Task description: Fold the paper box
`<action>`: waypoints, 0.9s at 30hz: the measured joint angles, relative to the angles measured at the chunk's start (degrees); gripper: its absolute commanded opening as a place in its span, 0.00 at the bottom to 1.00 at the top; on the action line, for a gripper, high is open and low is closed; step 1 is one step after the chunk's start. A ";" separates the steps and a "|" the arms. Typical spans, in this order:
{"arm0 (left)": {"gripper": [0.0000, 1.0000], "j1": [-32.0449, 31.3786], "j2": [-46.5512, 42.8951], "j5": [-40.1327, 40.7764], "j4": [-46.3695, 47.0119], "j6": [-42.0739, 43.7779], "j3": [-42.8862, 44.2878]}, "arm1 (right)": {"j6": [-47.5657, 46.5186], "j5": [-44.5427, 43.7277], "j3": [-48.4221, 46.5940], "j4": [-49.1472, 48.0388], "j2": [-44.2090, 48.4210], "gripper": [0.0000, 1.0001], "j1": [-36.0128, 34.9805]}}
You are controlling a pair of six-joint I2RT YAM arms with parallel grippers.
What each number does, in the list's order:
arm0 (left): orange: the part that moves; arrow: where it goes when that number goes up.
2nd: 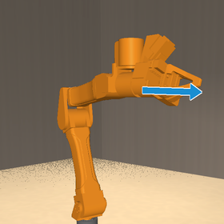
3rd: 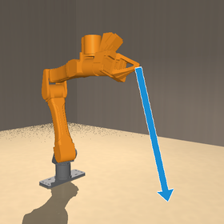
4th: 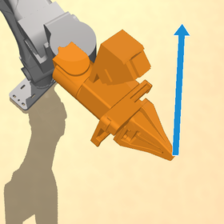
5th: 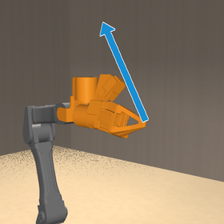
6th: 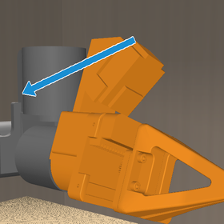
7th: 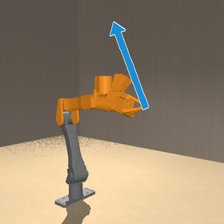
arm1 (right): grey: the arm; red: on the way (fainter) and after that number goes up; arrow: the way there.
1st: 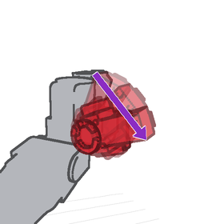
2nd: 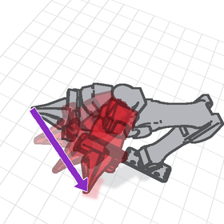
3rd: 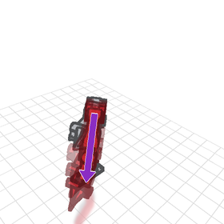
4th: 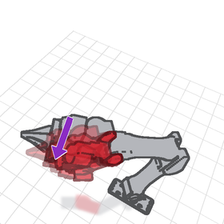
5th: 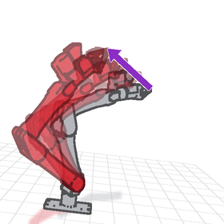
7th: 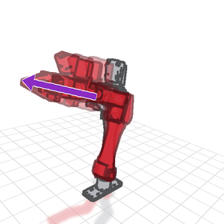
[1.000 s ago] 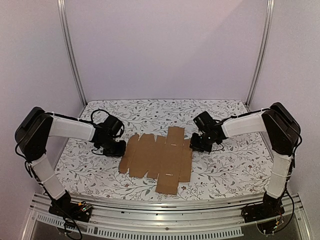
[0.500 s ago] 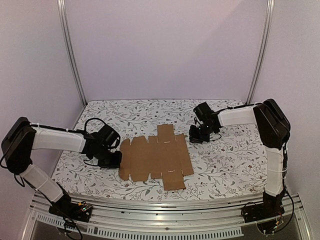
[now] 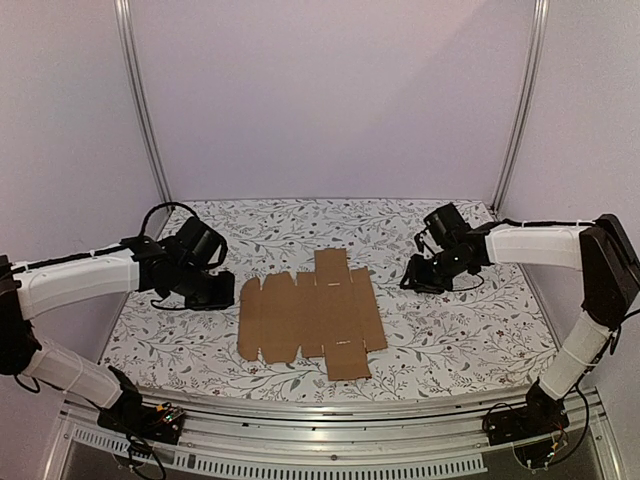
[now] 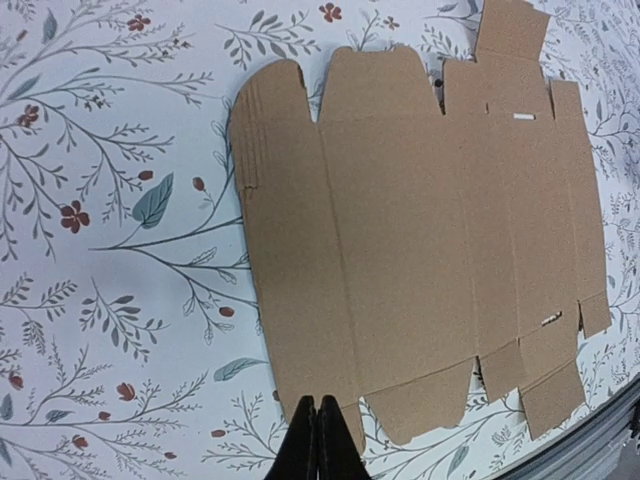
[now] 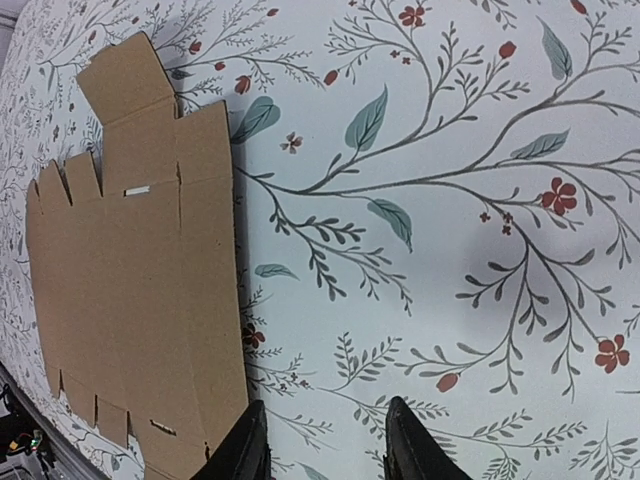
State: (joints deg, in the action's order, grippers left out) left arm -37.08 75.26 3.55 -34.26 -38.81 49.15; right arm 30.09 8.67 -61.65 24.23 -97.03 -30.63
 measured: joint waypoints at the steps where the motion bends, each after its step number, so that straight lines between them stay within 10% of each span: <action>1: 0.03 0.00 0.13 -0.17 -0.13 0.22 0.70 | 0.24 1.20 1.38 -0.74 1.05 0.43 -0.02; 27: 0.00 -0.04 16.52 -10.69 10.27 1.29 2.47 | 15.85 20.81 19.02 -28.17 -1.55 0.52 -1.07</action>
State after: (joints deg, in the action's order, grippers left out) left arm -37.12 91.79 -7.14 -23.99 -37.52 51.62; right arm 45.93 29.47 -42.63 -3.95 -98.59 -31.70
